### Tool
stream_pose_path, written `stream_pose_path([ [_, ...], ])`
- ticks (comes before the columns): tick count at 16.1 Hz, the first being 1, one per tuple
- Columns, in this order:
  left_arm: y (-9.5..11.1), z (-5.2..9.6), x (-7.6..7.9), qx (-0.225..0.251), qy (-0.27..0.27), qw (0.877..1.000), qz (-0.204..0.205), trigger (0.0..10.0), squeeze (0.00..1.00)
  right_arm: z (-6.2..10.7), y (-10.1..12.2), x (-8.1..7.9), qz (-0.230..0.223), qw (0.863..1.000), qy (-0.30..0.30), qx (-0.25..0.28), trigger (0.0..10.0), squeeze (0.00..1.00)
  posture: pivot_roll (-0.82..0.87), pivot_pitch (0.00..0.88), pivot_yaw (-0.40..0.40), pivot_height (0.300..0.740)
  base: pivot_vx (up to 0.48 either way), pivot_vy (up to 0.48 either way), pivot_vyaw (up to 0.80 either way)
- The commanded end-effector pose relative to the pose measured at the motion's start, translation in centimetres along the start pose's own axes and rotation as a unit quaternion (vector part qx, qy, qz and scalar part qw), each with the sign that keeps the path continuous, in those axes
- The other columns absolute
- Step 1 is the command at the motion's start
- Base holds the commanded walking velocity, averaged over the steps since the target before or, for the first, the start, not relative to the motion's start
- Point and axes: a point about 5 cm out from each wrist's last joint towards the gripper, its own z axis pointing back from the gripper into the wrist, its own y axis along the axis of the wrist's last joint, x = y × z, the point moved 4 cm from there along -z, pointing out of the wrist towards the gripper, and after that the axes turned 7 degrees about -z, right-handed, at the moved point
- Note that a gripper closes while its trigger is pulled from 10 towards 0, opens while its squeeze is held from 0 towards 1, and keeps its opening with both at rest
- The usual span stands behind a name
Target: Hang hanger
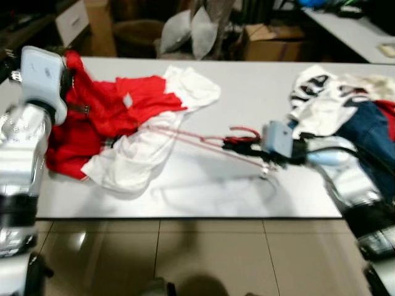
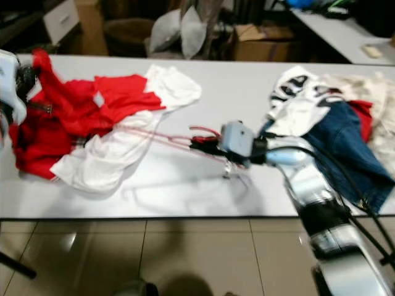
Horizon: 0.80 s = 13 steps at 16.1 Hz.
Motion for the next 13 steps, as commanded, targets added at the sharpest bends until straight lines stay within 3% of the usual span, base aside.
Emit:
stream_pose_path([
  [1, -0.9, 0.4, 0.5, -0.022, -0.031, 0.999, -0.03, 10.0, 0.16, 0.7, 1.0, 0.2, 0.004, 1.0, -0.003, 0.006, 10.0, 0.0, -0.05, 0.0, 0.071, 0.74, 0.0, 0.0, 0.0],
  [2, -2.0, 1.9, 0.5, -0.041, -0.061, 0.997, -0.039, 10.0, 1.0, 1.8, 1.7, 0.5, -0.002, 0.999, -0.031, 0.011, 10.0, 0.0, -0.06, 0.0, 0.073, 0.74, 0.0, 0.0, 0.0],
  [4, -3.0, 5.1, 1.3, -0.059, -0.155, 0.985, -0.055, 10.0, 1.0, 3.0, 3.3, 1.0, -0.026, 0.996, -0.082, 0.026, 10.0, 0.0, -0.06, 0.0, 0.074, 0.74, 0.0, 0.0, 0.0],
  [5, -3.4, 7.5, 2.1, -0.07, -0.221, 0.971, -0.067, 10.0, 1.0, 3.4, 4.1, 0.8, -0.055, 0.992, -0.102, 0.04, 10.0, 0.0, -0.06, 0.0, 0.065, 0.74, 0.0, 0.0, 0.0],
  [6, -4.0, 9.2, 2.1, -0.088, -0.256, 0.958, -0.091, 10.0, 1.0, 3.6, 4.2, 0.5, -0.072, 0.989, -0.121, 0.044, 10.0, 0.0, -0.05, 0.0, 0.054, 0.74, 0.0, 0.0, 0.0],
  [7, -4.4, 10.0, 2.0, -0.099, -0.272, 0.951, -0.106, 10.0, 1.0, 3.6, 4.2, 0.3, -0.083, 0.987, -0.128, 0.045, 10.0, 0.0, -0.05, 0.0, 0.047, 0.74, 0.0, 0.0, 0.0],
  [8, -5.0, 12.2, 2.2, -0.125, -0.313, 0.936, -0.104, 10.0, 1.0, 3.5, 3.9, -0.4, -0.12, 0.981, -0.147, 0.045, 10.0, 0.0, -0.04, 0.0, 0.034, 0.74, 0.0, 0.0, 0.0],
  [9, -5.1, 12.8, 2.3, -0.131, -0.325, 0.932, -0.095, 10.0, 1.0, 3.5, 3.8, -0.7, -0.125, 0.979, -0.153, 0.042, 10.0, 0.0, -0.04, 0.0, 0.034, 0.74, 0.0, 0.0, 0.0],
  [10, -4.7, 14.4, 2.8, -0.129, -0.348, 0.927, -0.053, 10.0, 1.0, 3.3, 3.4, -1.2, -0.152, 0.971, -0.18, 0.035, 10.0, 0.0, -0.04, 0.0, 0.028, 0.74, 0.0, 0.0, 0.0],
  [13, -1.4, 15.1, 2.6, -0.038, -0.328, 0.942, 0.056, 10.0, 1.0, 3.0, 3.0, -1.1, -0.197, 0.94, -0.276, 0.044, 10.0, 0.0, -0.04, 0.0, 0.023, 0.74, 0.0, 0.0, 0.0],
])
